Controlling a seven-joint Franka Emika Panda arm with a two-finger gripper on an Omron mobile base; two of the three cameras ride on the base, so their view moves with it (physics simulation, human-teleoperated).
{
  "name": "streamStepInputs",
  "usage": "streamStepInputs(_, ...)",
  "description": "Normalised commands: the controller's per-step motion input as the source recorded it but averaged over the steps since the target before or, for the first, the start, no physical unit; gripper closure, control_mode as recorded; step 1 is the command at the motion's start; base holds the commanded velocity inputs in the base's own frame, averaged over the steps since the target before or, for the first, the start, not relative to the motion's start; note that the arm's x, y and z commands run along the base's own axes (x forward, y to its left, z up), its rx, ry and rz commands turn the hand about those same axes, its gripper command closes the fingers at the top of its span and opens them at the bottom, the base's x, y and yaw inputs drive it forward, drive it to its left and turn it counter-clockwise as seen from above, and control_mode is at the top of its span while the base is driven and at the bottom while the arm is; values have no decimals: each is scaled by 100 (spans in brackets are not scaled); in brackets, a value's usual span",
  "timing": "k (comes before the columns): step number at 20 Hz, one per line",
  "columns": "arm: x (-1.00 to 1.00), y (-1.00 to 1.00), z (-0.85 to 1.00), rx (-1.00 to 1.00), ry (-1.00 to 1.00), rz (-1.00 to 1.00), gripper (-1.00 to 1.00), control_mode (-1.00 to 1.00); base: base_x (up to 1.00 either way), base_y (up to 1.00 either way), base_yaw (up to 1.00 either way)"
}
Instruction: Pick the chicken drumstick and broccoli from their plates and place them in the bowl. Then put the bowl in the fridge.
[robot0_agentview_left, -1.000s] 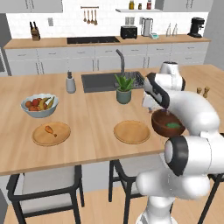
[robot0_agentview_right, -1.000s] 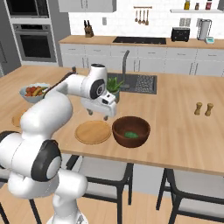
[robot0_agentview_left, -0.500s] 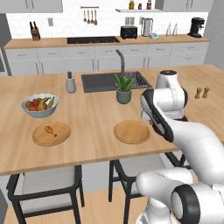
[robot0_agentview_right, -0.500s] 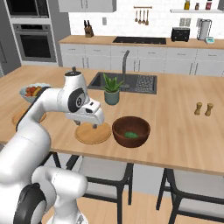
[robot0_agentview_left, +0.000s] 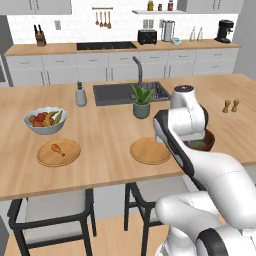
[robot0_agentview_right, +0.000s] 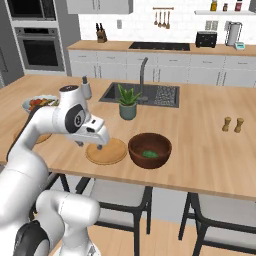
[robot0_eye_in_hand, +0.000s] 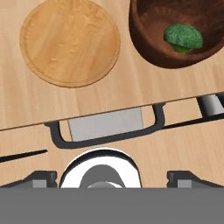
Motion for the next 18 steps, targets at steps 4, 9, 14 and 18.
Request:
streamStepInputs(4, -1, 4, 0, 0, 0, 0, -100, -100, 0, 0, 0)
streamStepInputs(9, -1, 10, 0, 0, 0, 0, -100, -100, 0, 0, 0)
streamStepInputs(14, -2, 12, 0, 10, -1, 1, -100, -100, 0, 0, 0)
streamStepInputs(18, -9, 31, 0, 5, -2, 0, -100, -100, 0, 0, 0)
